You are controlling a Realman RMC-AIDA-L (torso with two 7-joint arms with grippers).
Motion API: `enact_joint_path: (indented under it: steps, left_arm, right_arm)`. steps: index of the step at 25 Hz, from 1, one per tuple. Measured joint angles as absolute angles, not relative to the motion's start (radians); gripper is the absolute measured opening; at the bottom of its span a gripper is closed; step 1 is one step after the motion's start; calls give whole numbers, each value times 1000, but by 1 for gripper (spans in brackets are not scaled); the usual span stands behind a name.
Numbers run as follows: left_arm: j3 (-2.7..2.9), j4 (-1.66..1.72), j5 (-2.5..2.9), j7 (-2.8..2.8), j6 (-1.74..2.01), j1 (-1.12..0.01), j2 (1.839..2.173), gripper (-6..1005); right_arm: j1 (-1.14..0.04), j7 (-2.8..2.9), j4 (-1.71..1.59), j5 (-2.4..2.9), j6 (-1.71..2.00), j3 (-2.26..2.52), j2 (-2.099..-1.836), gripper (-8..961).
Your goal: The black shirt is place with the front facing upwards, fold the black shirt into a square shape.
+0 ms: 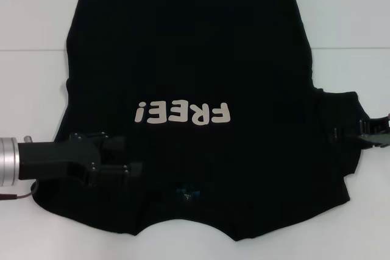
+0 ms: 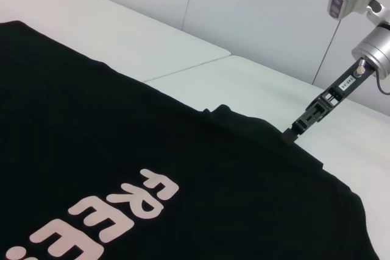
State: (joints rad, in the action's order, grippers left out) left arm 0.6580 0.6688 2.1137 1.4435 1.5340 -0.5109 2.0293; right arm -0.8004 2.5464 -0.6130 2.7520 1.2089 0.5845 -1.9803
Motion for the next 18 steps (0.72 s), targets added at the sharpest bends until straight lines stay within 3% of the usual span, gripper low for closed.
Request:
enact_joint_path:
  steps: [15, 18]
  left_arm:
    - [658, 669, 2114, 1445, 1534, -512, 2029, 827]
    - [658, 669, 2114, 1446, 1534, -512, 2029, 827]
  right_arm:
    - [-794, 2546, -621, 2756, 1178, 584, -1970, 784]
    - [-794, 2546, -621, 2758, 1174, 584, -1970, 645]
